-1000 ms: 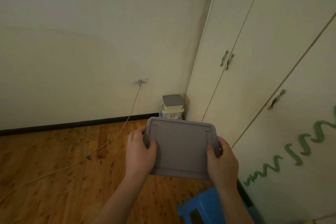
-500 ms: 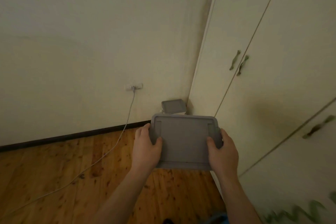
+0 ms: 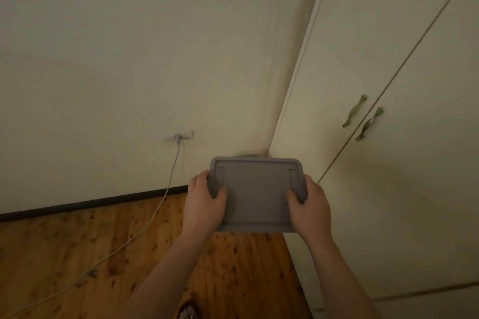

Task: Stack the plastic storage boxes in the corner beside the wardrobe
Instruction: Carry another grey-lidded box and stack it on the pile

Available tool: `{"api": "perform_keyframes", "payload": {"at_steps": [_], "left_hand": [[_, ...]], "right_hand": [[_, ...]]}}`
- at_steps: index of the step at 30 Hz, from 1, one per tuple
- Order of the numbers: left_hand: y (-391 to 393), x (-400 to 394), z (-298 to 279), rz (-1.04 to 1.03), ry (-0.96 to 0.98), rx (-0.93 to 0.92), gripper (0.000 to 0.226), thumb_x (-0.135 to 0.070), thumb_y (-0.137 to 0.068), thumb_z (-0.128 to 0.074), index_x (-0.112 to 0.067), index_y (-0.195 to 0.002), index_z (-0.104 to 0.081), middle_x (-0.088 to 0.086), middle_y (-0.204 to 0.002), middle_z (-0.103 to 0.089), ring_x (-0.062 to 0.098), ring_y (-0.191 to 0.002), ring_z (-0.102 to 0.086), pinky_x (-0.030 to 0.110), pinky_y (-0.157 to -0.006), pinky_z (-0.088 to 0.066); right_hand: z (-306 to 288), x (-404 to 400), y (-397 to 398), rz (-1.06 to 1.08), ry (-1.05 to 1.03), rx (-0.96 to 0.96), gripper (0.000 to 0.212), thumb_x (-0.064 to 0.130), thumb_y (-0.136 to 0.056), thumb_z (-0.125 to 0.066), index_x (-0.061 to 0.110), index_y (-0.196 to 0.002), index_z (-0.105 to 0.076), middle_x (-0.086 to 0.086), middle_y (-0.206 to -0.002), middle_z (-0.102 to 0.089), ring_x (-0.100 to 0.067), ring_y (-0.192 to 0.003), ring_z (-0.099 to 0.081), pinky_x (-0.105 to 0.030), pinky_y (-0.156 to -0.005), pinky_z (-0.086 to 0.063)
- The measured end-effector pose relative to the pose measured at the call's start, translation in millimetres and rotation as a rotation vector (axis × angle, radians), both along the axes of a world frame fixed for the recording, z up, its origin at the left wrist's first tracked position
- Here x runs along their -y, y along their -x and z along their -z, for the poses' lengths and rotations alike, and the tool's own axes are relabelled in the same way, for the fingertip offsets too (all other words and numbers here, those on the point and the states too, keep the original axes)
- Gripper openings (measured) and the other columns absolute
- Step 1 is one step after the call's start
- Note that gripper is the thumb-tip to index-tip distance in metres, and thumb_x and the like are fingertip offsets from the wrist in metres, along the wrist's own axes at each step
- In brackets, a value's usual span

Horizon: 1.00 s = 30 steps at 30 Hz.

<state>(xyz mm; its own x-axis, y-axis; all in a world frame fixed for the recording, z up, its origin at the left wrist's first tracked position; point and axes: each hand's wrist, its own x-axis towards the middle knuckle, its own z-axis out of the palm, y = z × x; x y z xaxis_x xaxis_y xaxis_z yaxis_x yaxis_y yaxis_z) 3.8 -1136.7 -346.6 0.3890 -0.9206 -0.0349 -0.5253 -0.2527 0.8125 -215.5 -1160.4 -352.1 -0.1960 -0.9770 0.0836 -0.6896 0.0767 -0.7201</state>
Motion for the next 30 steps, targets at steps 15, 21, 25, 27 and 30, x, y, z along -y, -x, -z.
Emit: {"api": "perform_keyframes", "payload": {"at_steps": [15,21,25,27,30], "left_hand": [[-36.0,223.6,49.0,0.149,-0.138,-0.082,0.058,-0.029,-0.096,-0.057,-0.020,-0.148,-0.035,-0.003,-0.145,-0.042,0.015,-0.118,-0.051,0.034,-0.101,-0.047],[-42.8,298.5,64.3,0.161,-0.198,-0.132,0.053,-0.024,-0.098,-0.054,-0.021,-0.148,-0.036,-0.003,-0.146,-0.042,0.012,-0.114,-0.052,0.034,-0.098,-0.047],[-43.2,332.5,80.3,0.147,-0.248,-0.149,0.052,-0.021,-0.098,-0.054,-0.022,-0.147,-0.037,-0.002,-0.147,-0.043,0.013,-0.116,-0.053,0.035,-0.098,-0.048],[-41.5,351.3,89.8,0.129,-0.259,-0.157,0.053,-0.020,-0.098,-0.055,-0.023,-0.147,-0.037,-0.002,-0.146,-0.043,0.016,-0.120,-0.053,0.038,-0.099,-0.048],[-39.0,375.8,104.4,0.082,-0.275,-0.155,0.054,-0.023,-0.097,-0.056,-0.023,-0.148,-0.036,-0.001,-0.145,-0.044,0.019,-0.121,-0.053,0.041,-0.100,-0.050]], "right_hand": [[41.8,224.2,-22.1,-0.007,-0.095,-0.088,0.053,0.034,-0.086,-0.064,0.022,-0.134,-0.046,-0.001,-0.120,-0.056,-0.025,-0.109,-0.054,-0.040,-0.087,-0.050],[63.2,302.0,-20.7,-0.045,-0.189,-0.112,0.080,0.034,-0.092,-0.063,0.013,-0.155,-0.019,-0.010,-0.150,-0.040,-0.031,-0.134,-0.042,-0.045,-0.104,-0.041],[81.8,347.6,-17.3,-0.103,-0.186,-0.123,0.064,0.033,-0.090,-0.064,0.017,-0.146,-0.037,-0.006,-0.132,-0.053,-0.030,-0.120,-0.052,-0.044,-0.095,-0.049],[93.4,373.3,-17.1,-0.142,-0.179,-0.120,0.054,0.033,-0.088,-0.064,0.022,-0.137,-0.044,-0.002,-0.121,-0.057,-0.027,-0.111,-0.057,-0.043,-0.088,-0.053],[110.4,407.3,-19.8,-0.198,-0.207,-0.106,0.057,0.033,-0.089,-0.064,0.024,-0.141,-0.043,-0.002,-0.125,-0.056,-0.024,-0.112,-0.056,-0.041,-0.090,-0.052]]}}
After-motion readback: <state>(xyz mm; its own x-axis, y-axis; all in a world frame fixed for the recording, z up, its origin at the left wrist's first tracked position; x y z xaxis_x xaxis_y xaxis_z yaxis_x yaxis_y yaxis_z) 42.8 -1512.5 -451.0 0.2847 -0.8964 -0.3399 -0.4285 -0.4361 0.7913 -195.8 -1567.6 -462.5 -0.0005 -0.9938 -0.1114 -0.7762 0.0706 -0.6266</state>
